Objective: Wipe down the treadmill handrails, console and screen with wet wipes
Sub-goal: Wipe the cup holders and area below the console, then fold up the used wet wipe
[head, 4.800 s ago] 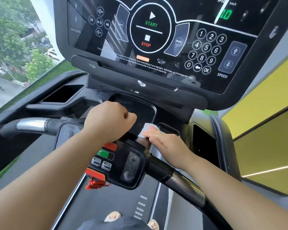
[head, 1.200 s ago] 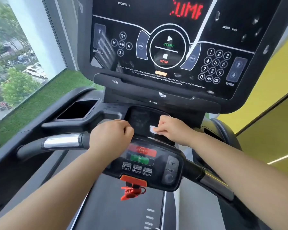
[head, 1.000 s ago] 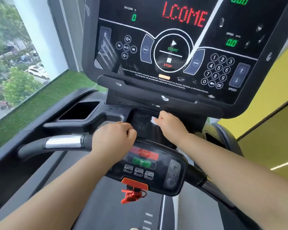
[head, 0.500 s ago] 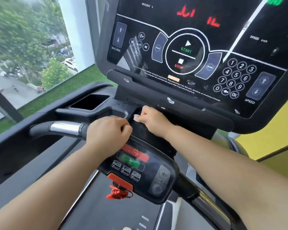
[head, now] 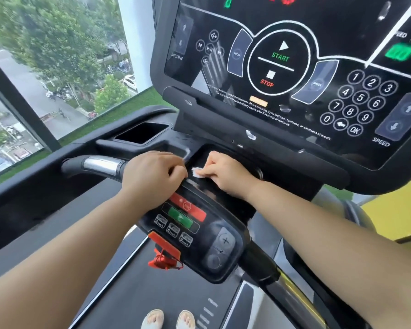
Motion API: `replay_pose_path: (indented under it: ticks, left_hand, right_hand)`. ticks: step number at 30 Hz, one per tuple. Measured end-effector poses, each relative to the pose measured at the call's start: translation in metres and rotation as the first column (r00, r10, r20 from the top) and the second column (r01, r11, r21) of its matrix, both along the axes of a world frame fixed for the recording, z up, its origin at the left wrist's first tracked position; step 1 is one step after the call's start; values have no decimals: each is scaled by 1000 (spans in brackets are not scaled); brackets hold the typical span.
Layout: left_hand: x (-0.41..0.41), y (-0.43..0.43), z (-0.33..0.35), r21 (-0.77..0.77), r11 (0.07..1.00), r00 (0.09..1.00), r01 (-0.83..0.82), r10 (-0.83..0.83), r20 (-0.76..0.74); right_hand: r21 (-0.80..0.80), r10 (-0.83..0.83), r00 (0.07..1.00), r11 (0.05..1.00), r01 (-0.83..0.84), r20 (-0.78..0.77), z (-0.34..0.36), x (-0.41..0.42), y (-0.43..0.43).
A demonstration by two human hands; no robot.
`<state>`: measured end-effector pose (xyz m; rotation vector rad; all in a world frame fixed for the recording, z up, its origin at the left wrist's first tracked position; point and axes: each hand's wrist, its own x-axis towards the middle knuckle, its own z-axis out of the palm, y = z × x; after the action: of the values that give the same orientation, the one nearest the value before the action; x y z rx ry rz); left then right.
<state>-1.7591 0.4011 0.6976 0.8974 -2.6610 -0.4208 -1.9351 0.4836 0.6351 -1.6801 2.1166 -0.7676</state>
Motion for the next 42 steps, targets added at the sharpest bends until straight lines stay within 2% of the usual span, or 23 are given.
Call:
replay_pose_path:
  ticks: [2, 3, 7, 11, 15, 19, 21, 22, 24, 26, 28, 30, 31, 33, 35, 39, 42]
  left_hand:
    - [0, 0, 0, 1, 1000, 1000, 1, -1, -11]
    - [0, 1, 0, 2, 1000, 1000, -1, 1, -14]
    - [0, 3, 0, 0, 1000, 999, -12, 12, -32]
    - [1, 3, 1, 1, 1000, 1000, -20, 20, -22]
    - [4, 4, 2, -18, 1000, 1000, -3, 3, 6]
    - [10, 4, 4, -19, 998, 998, 58, -58, -5]
    - [14, 3, 2, -3, 994, 994, 110, -110, -24]
    - [15, 2, -1, 8, 991, 990, 134, -133, -36]
    - [22, -1, -6, 26, 982, 980, 187, -185, -76]
    - [32, 0, -6, 106, 967, 965, 230, -212, -153]
    - [45, 2, 0, 321, 914, 948, 246, -158, -275]
    - [66, 2, 8, 588, 754, 913, 291, -36, -406]
    - [82, 0, 11, 663, 669, 885, 337, 16, -466]
    - [121, -6, 14, 718, 565, 838, 406, 83, -539]
    - [170, -15, 12, 737, 553, 823, 390, 150, -548]
    - [281, -35, -15, 764, 629, 810, 142, 370, -455]
    - [364, -40, -42, 777, 624, 742, -82, 559, -370]
  right_hand:
    - [33, 176, 980, 984, -174, -96, 5, -1, 16]
    - [46, 216, 972, 976, -212, -93, 6, -3, 24]
    - [202, 115, 990, 971, -129, 83, 16, -12, 60]
    - [271, 179, 982, 950, -155, -66, 26, -10, 81]
    - [388, 240, 930, 914, -119, -278, 41, -2, 78]
    - [489, 236, 905, 871, -36, -354, 56, 5, 75]
    - [500, 167, 921, 866, 34, -352, 67, 8, 82]
    - [464, 74, 951, 882, 78, -299, 73, 8, 88]
    - [317, -186, 981, 928, 196, -63, 86, 15, 97]
    - [140, -324, 922, 944, 299, 213, 96, 30, 99]
    - [56, -321, 863, 944, 325, 390, 105, 56, 88]
    - [22, -254, 794, 957, 291, 553, 111, 92, 67]
    - [8, -213, 752, 964, 266, 624, 113, 113, 55]
    - [-2, -145, 685, 978, 208, 714, 114, 158, 28]
    - [4, -86, 663, 992, 125, 744, 105, 204, 0]
    - [106, -44, 671, 993, -53, 740, 68, 298, -55]
    - [200, 0, 606, 944, -263, 795, 33, 373, -94]
